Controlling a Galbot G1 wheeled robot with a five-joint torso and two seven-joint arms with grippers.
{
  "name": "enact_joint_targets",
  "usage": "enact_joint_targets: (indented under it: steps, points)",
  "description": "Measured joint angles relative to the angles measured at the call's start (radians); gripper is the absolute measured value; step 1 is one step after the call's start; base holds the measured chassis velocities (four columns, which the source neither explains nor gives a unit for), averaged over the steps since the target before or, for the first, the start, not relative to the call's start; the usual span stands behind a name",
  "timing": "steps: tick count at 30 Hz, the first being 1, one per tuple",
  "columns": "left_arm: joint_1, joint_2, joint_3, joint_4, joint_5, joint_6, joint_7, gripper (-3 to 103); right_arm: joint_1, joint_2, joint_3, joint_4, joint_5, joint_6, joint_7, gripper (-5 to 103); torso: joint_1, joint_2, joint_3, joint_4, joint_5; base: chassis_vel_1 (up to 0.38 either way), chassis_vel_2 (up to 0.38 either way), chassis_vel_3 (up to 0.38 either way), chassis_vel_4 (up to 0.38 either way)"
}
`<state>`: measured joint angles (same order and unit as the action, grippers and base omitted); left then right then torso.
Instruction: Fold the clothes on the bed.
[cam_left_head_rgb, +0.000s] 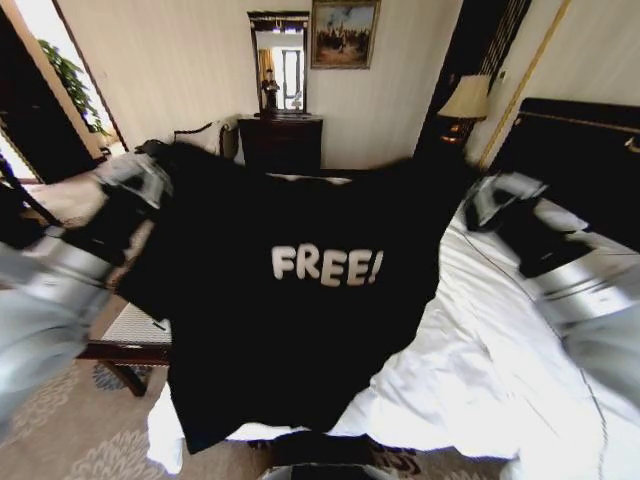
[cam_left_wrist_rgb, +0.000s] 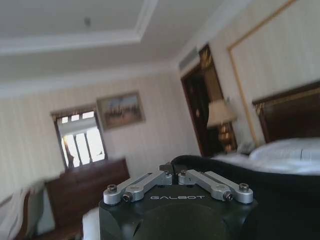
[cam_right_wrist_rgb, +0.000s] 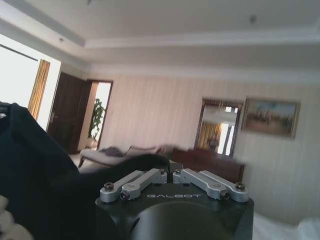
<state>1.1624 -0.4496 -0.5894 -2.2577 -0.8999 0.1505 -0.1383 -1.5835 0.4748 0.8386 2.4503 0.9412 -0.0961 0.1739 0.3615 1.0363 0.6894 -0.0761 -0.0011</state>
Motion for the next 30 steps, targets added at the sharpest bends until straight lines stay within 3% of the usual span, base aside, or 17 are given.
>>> enact_joint_targets:
  steps: [1, 2, 3, 4, 5, 6, 8, 17, 20, 23, 30]
  points:
    - [-0.063, -0.011, 0.095, 0.055, 0.024, 0.007, -0.001, 0, 0.049, 0.018, -0.1, -0.045, -0.004, -0.014, 0.001, 0, 0.0, 0.0, 0.0, 0.0005, 0.0002, 0.0, 0.0, 0.0, 0.0]
    - [-0.191, -0.044, 0.277, 0.149, 0.059, 0.019, -0.011, 0, 0.145, 0.047, -0.255, -0.114, -0.008, -0.03, 0.005, 0, 0.0, 0.0, 0.0, 0.0013, -0.0002, 0.0, 0.0, 0.0, 0.0]
    - [-0.245, -0.062, 0.349, 0.188, 0.071, 0.023, -0.021, 0, 0.191, 0.063, -0.317, -0.145, -0.011, -0.036, 0.009, 0, 0.0, 0.0, 0.0, 0.0014, -0.0003, 0.0, 0.0, 0.0, 0.0]
    - [-0.245, -0.062, 0.349, 0.188, 0.071, 0.023, -0.021, 0, 0.191, 0.063, -0.317, -0.145, -0.011, -0.036, 0.009, 0, 0.0, 0.0, 0.0, 0.0014, -0.0003, 0.0, 0.0, 0.0, 0.0]
    - [-0.355, -0.104, 0.483, 0.264, 0.095, 0.03, -0.04, 0, 0.29, 0.1, -0.431, -0.209, -0.024, -0.042, 0.01, 0, 0.0, 0.0, 0.0, 0.0003, 0.0001, 0.0, 0.0, 0.0, 0.0]
    - [-0.429, -0.137, 0.559, 0.318, 0.112, 0.034, -0.052, 0, 0.382, 0.136, -0.516, -0.268, -0.041, -0.043, 0.012, 0, 0.0, 0.0, 0.0, 0.0002, -0.0001, 0.0, 0.0, 0.0, 0.0]
    - [-0.513, -0.192, 0.626, 0.384, 0.124, 0.043, -0.073, 0, 0.491, 0.193, -0.614, -0.36, -0.066, -0.043, 0.015, 0, 0.001, 0.0, 0.0, 0.0, 0.001, 0.0, 0.0, 0.0, 0.0]
    - [-0.534, -0.329, 0.649, 0.531, 0.144, 0.062, -0.105, 0, 0.652, 0.336, -0.716, -0.583, -0.133, -0.018, 0.017, 0, 0.0, 0.0, 0.0, 0.0012, 0.0006, 0.0, 0.0, 0.0, 0.0]
    - [-0.53, -0.469, 0.629, 0.628, 0.129, 0.078, -0.143, 0, 0.7, 0.394, -0.744, -0.665, -0.168, -0.001, 0.043, 0, 0.0, 0.0, 0.0, 0.0, 0.0003, 0.0, 0.0, 0.0, 0.0]
    - [-0.53, -0.527, 0.62, 0.686, 0.132, 0.083, -0.152, 0, 0.738, 0.425, -0.762, -0.719, -0.19, 0.005, 0.064, 0, 0.0, 0.0, 0.0, -0.0005, 0.0007, 0.0, 0.0, 0.0, 0.0]
    - [-0.542, -0.603, 0.597, 0.825, 0.178, 0.084, -0.153, 0, 0.835, 0.496, -0.799, -0.89, -0.266, 0.028, 0.078, 0, 0.0, 0.0, 0.0, 0.0009, 0.0006, 0.0, 0.0, 0.0, 0.0]
